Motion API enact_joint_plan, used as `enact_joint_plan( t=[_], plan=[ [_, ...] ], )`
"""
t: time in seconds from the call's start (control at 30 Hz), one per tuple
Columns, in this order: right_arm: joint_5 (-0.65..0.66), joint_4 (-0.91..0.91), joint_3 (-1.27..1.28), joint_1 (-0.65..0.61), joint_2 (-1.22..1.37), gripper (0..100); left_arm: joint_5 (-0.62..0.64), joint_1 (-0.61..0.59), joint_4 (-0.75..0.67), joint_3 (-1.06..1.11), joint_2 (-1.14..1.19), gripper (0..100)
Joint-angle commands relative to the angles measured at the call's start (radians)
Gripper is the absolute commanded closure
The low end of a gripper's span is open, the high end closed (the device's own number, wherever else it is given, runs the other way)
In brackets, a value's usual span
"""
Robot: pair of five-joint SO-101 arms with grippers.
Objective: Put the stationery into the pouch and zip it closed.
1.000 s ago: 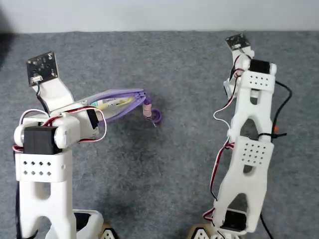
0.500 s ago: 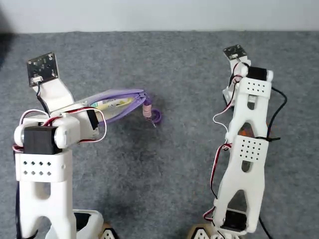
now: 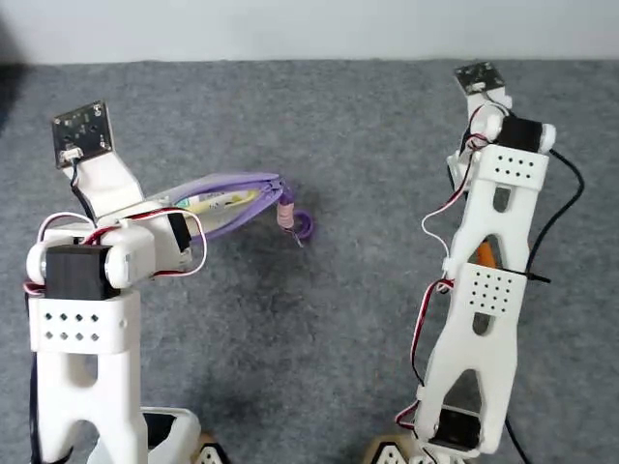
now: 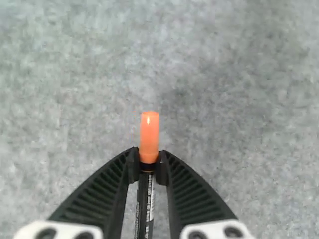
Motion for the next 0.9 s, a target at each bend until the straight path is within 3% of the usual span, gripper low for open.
enact_joint_plan(
  t=[0.0,0.2,0.47,0.67,0.87],
  plan=[
    [-0.023,0.048,0.087,0.027,-0.179,99.1,0.008,0.009,0.005,-0.007,-0.009,99],
    [-0.089,0.045,0.568,0.021,-0.588,99.1,0.008,0.009,0.003,-0.007,-0.009,99],
    [-0.198,0.038,1.267,-0.084,-1.207,99.1,0.008,0.011,-0.003,-0.007,-0.003,99],
    [-0.31,-0.044,1.588,-0.222,-1.577,99.1,0.008,0.011,-0.003,-0.007,-0.003,99],
    [-0.532,-0.22,1.803,-0.418,-1.848,99.1,0.009,0.011,-0.005,-0.007,-0.005,99]
  ],
)
